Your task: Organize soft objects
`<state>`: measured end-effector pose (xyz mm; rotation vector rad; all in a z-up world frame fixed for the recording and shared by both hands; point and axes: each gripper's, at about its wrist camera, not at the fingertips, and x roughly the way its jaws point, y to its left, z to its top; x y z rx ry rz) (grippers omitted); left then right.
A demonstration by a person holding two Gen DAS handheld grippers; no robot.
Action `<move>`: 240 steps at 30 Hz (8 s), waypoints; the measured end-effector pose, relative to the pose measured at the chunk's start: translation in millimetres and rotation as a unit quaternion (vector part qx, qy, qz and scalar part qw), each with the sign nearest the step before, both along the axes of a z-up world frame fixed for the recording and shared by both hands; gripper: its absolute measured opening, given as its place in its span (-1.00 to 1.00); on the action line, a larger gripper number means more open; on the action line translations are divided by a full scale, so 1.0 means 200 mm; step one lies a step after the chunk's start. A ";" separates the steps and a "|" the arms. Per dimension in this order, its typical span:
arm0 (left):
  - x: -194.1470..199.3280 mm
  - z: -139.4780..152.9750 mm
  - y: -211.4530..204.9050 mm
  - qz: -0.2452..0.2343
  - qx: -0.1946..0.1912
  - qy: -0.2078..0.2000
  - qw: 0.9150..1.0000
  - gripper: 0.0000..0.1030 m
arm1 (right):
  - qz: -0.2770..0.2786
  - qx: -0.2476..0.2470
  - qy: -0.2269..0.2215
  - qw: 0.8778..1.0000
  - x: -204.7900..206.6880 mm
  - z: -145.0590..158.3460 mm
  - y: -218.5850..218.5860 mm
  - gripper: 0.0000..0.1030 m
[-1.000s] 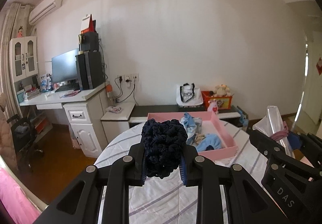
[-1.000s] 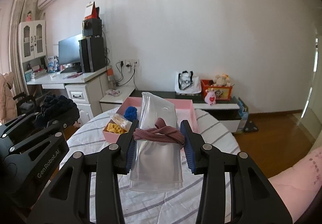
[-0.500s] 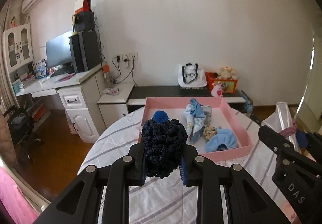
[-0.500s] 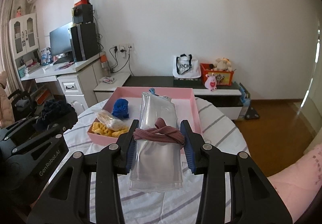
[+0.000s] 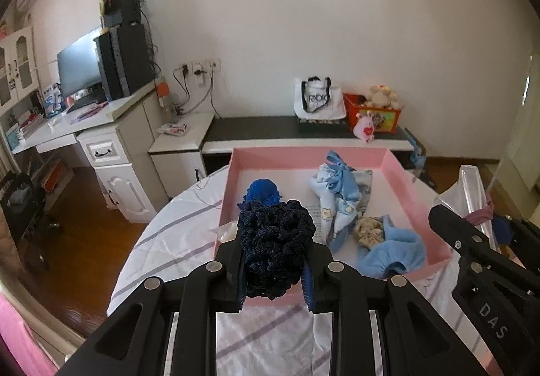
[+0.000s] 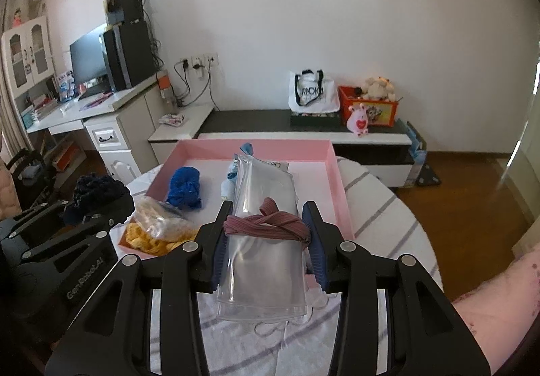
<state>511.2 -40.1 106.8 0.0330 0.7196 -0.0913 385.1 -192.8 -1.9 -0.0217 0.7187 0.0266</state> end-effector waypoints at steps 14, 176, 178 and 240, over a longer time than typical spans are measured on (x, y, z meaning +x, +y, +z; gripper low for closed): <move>0.64 -0.23 -0.06 -0.013 0.003 0.058 0.998 -0.54 | -0.019 -0.019 0.057 0.998 0.34 -0.22 -0.01 -0.26; -1.75 0.17 -0.06 0.049 -0.044 -0.292 0.954 1.00 | -0.037 -0.090 -0.315 0.944 -1.55 0.73 0.02 1.00; -1.75 0.17 -0.06 0.049 -0.045 -0.291 0.954 1.00 | -0.038 -0.090 -0.318 0.943 -1.55 0.73 0.02 1.00; -1.82 0.18 -0.02 0.054 -0.039 -0.289 0.955 1.00 | -0.059 -0.104 -0.303 0.945 -1.50 0.71 0.02 1.00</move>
